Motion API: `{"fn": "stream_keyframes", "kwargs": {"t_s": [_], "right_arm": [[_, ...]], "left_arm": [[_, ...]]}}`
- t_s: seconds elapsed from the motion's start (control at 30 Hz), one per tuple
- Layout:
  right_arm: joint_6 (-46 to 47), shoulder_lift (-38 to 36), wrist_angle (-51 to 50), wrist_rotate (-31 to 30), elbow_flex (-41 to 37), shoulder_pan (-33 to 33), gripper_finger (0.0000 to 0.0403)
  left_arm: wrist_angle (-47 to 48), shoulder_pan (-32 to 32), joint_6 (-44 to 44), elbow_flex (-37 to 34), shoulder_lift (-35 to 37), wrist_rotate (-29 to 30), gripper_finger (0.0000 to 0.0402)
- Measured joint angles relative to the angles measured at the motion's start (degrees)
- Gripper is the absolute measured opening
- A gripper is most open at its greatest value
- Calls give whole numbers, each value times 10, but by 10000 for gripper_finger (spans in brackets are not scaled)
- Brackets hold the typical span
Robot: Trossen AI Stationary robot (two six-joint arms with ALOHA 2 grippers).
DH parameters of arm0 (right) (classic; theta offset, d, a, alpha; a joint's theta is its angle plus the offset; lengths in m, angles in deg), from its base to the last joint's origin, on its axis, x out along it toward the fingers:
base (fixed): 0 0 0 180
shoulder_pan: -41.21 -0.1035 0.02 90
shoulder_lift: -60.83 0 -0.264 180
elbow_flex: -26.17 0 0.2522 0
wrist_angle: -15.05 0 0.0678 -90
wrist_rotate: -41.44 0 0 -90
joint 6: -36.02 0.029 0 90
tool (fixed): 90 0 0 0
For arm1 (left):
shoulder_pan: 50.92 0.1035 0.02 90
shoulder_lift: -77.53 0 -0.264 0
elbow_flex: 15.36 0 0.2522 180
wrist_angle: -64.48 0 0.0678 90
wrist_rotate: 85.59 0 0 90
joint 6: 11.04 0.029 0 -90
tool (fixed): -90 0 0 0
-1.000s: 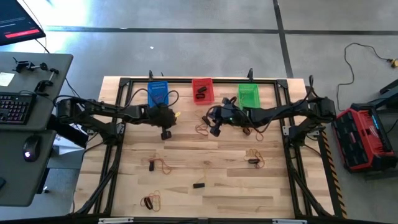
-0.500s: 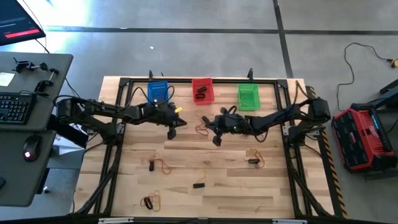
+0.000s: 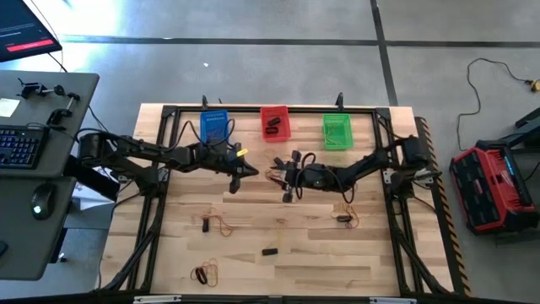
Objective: Sort rubber bands into baskets
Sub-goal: Put the yellow rubber band into the green bin
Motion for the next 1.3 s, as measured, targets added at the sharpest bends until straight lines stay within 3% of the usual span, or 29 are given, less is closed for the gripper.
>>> {"fn": "stream_keyframes", "kwargs": {"t_s": [0.43,0.83,1.03,1.3], "right_arm": [[-12,12,-35,0,53,1,140],[-16,11,-77,-12,56,2,7],[-3,11,-92,-26,56,1,2],[13,3,-121,-58,55,1,1]], "left_arm": [[-49,-14,-22,0,-38,2,0],[-56,-18,-5,26,-72,-9,0],[-55,-18,19,28,-70,1,10],[-40,-18,71,28,-70,23,61]]}}
